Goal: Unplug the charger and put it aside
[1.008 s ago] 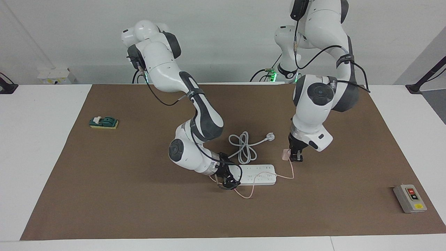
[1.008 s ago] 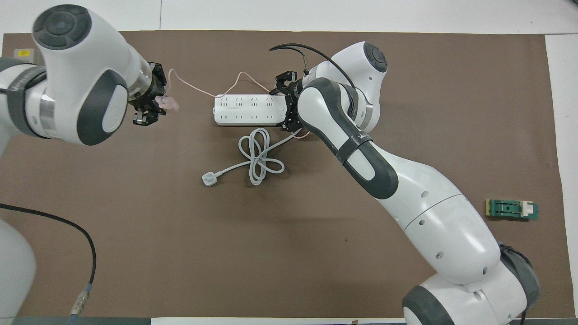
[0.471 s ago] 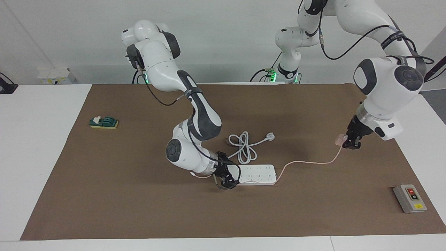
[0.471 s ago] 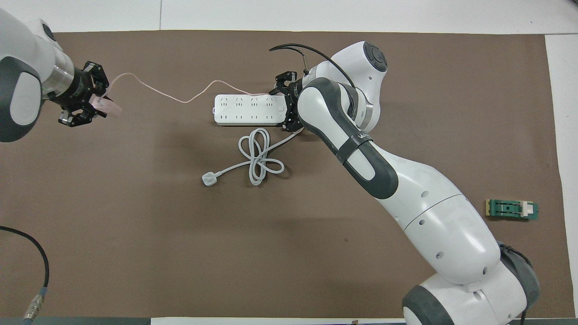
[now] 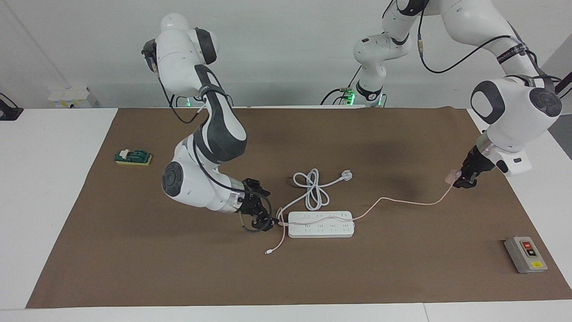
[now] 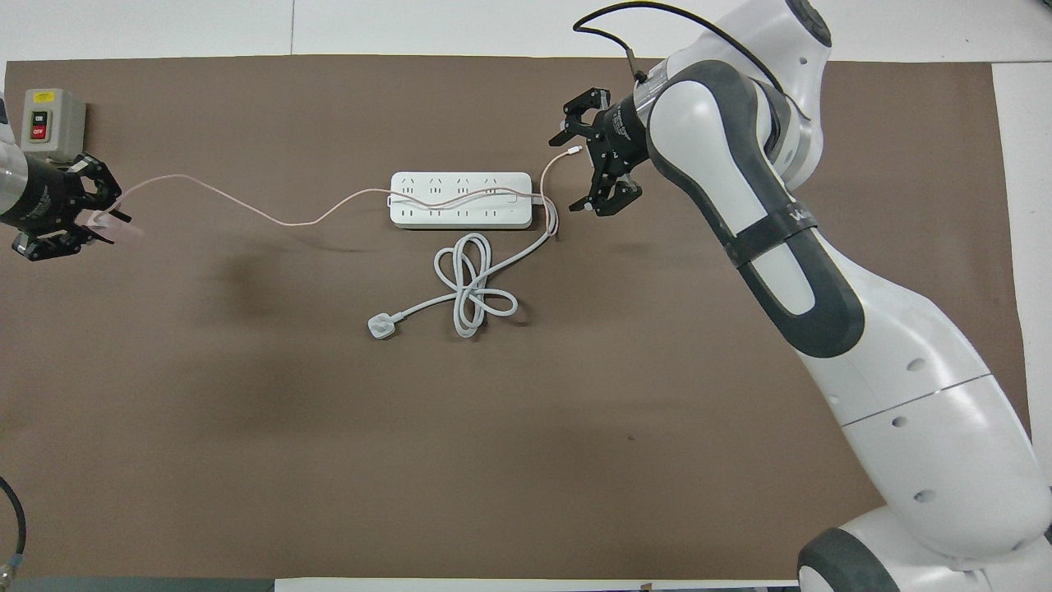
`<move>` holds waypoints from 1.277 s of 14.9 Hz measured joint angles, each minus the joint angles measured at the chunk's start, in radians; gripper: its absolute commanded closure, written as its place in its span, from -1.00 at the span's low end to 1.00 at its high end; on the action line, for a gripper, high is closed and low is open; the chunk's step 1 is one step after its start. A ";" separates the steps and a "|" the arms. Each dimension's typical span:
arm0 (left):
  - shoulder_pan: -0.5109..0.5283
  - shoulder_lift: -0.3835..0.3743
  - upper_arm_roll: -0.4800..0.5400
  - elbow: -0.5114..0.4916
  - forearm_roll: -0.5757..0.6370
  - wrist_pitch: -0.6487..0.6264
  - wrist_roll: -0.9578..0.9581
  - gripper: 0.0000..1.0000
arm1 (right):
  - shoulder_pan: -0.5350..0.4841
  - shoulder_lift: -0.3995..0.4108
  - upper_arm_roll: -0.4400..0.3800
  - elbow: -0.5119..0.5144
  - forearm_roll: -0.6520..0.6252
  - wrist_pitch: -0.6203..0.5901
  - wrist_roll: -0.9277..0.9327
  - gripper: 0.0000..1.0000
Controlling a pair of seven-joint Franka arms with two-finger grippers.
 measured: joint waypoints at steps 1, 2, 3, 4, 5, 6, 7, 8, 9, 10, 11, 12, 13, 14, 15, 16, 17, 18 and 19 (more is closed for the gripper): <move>-0.002 -0.006 -0.002 -0.009 0.000 0.007 0.002 -1.00 | -0.004 -0.028 -0.003 0.000 -0.033 -0.039 -0.008 -1.00; -0.006 -0.010 -0.003 -0.012 0.000 0.008 0.005 -1.00 | -0.009 -0.059 -0.005 -0.001 -0.068 -0.085 -0.039 -1.00; -0.010 -0.013 -0.003 -0.012 0.000 0.008 0.011 -1.00 | -0.015 -0.093 -0.007 -0.005 -0.106 -0.128 -0.088 -1.00; -0.011 -0.015 -0.005 -0.012 0.000 0.008 0.025 -1.00 | -0.019 -0.132 -0.009 -0.018 -0.147 -0.163 -0.151 -1.00; -0.011 -0.018 -0.006 -0.010 0.000 0.008 0.043 -1.00 | -0.025 -0.176 -0.009 -0.044 -0.185 -0.184 -0.224 -1.00; -0.011 -0.022 -0.006 -0.001 0.000 0.008 0.060 -1.00 | -0.034 -0.225 -0.010 -0.082 -0.219 -0.194 -0.311 -1.00; -0.011 -0.028 -0.006 0.018 0.000 0.003 0.075 -1.00 | -0.047 -0.276 -0.011 -0.126 -0.247 -0.200 -0.403 -1.00; -0.011 -0.034 -0.006 0.045 0.000 -0.017 0.099 -1.00 | -0.061 -0.326 -0.012 -0.172 -0.275 -0.203 -0.495 -1.00; -0.011 -0.040 -0.006 0.076 0.000 -0.055 0.137 -1.00 | -0.077 -0.373 -0.012 -0.213 -0.303 -0.214 -0.589 -1.00; -0.011 -0.047 -0.007 0.108 0.000 -0.108 0.188 -1.00 | -0.093 -0.413 -0.013 -0.243 -0.329 -0.228 -0.678 -1.00; -0.011 -0.056 -0.008 0.139 -0.001 -0.167 0.247 -1.00 | -0.106 -0.449 -0.014 -0.265 -0.354 -0.244 -0.763 -1.00; -0.011 -0.072 -0.009 0.167 -0.001 -0.227 0.318 -1.00 | -0.122 -0.489 -0.015 -0.282 -0.389 -0.261 -0.867 -1.00; -0.012 -0.109 -0.012 0.182 -0.002 -0.281 0.409 -1.00 | -0.136 -0.534 -0.016 -0.295 -0.431 -0.275 -0.983 -1.00; -0.014 -0.135 -0.015 0.184 -0.004 -0.323 0.479 -1.00 | -0.140 -0.557 -0.016 -0.300 -0.460 -0.282 -1.042 -1.00; -0.019 -0.163 -0.018 0.184 -0.005 -0.364 0.550 -1.00 | -0.141 -0.580 -0.016 -0.307 -0.488 -0.288 -1.088 -1.00; -0.024 -0.189 -0.019 0.184 -0.005 -0.398 0.617 -1.00 | -0.141 -0.605 -0.016 -0.316 -0.511 -0.293 -1.129 -1.00; -0.026 -0.212 -0.022 0.184 -0.005 -0.424 0.677 -1.00 | -0.141 -0.630 -0.016 -0.327 -0.529 -0.294 -1.167 -1.00; -0.026 -0.229 -0.023 0.184 -0.005 -0.442 0.736 -1.00 | -0.144 -0.655 -0.016 -0.337 -0.542 -0.294 -1.206 -1.00; -0.028 -0.239 -0.023 0.183 -0.006 -0.446 0.781 -1.00 | -0.149 -0.676 -0.017 -0.345 -0.552 -0.294 -1.243 -1.00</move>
